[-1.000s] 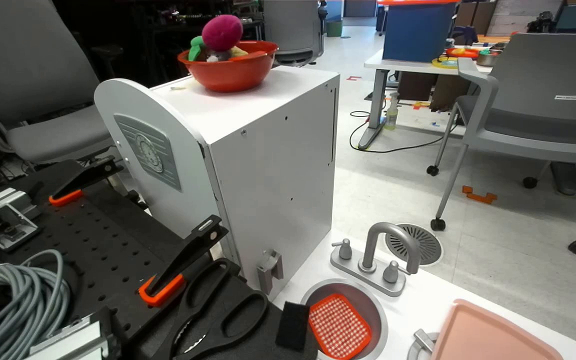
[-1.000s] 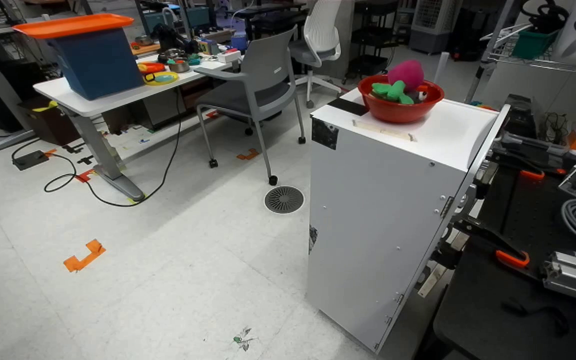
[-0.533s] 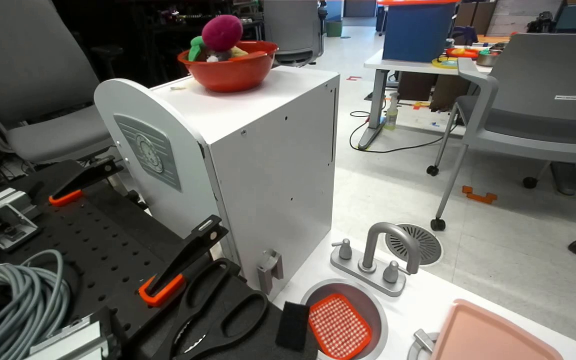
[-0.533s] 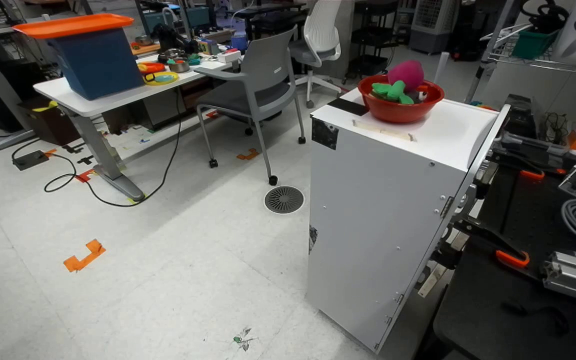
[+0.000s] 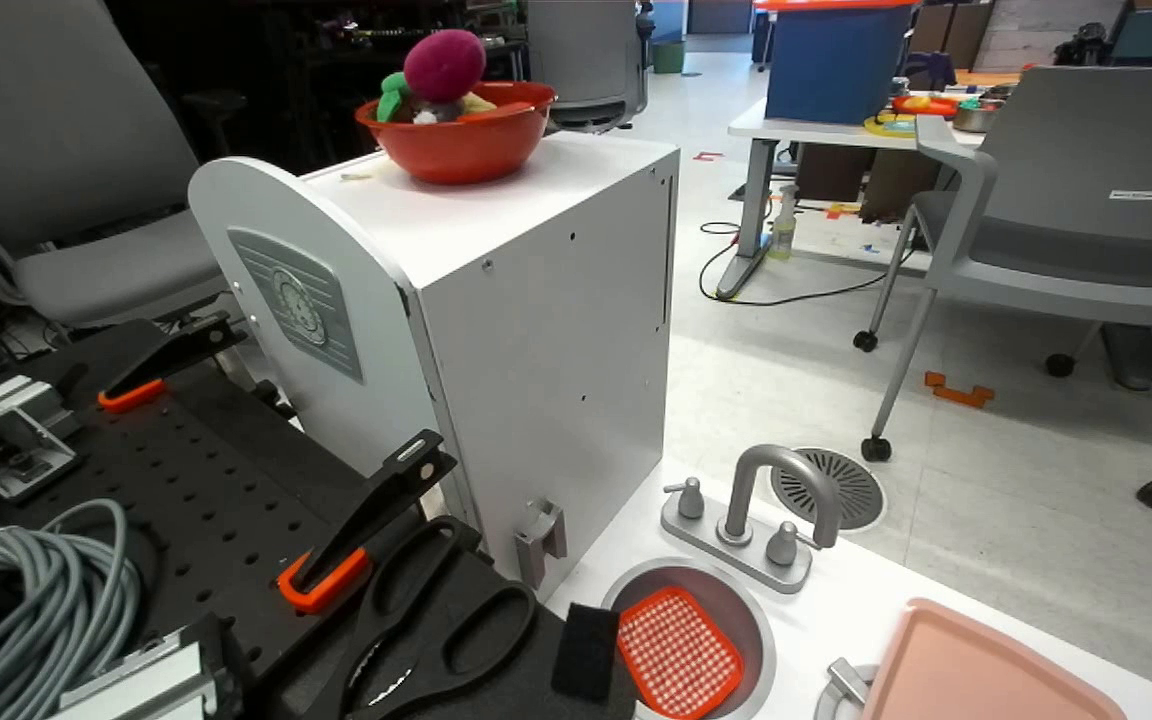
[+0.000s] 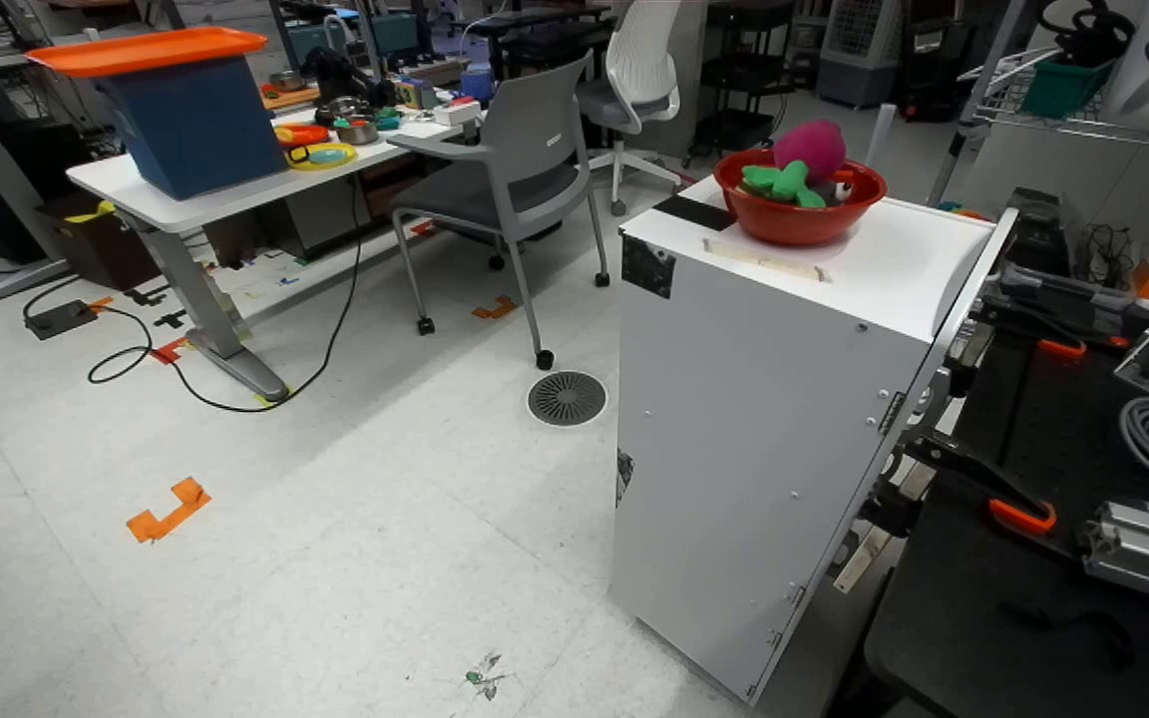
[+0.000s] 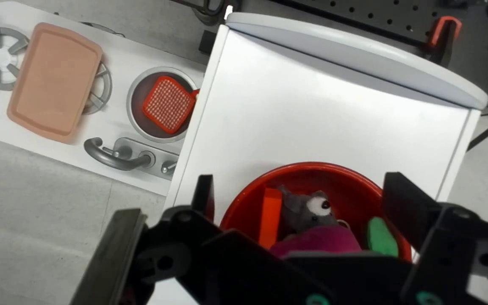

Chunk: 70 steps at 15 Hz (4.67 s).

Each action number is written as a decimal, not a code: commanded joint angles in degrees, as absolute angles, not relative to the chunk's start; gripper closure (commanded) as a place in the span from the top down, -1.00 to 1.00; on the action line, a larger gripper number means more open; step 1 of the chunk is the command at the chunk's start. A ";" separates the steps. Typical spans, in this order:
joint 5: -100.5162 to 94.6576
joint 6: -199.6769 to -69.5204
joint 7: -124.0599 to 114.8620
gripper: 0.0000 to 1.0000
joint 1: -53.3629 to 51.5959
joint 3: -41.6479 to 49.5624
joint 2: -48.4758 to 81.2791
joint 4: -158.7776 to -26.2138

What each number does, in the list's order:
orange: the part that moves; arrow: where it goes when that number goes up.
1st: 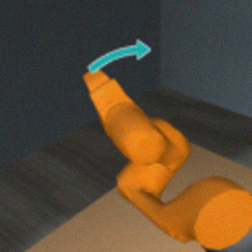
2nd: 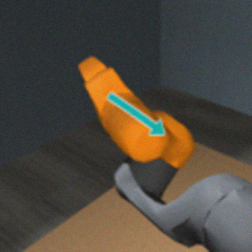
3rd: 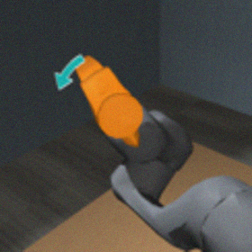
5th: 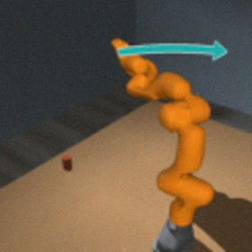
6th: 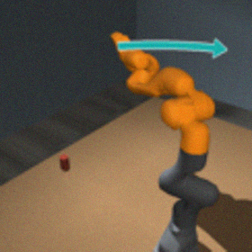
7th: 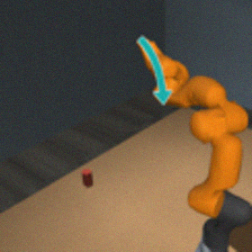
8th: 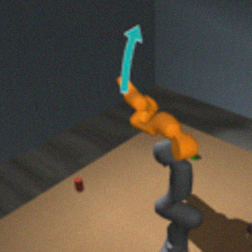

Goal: Put the purple fluffy object in the sink.

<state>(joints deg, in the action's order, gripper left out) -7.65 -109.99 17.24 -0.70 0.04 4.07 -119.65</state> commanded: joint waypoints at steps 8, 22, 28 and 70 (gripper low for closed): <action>-8.53 -115.70 30.33 1.00 -0.23 -1.28 4.96 -118.82; -5.80 -116.30 30.36 1.00 -0.26 -1.07 8.61 -115.23; -8.87 -115.70 26.63 1.00 -0.71 -1.50 12.07 -111.85; -6.55 -113.98 31.24 -1.00 -0.34 -4.27 12.96 -114.18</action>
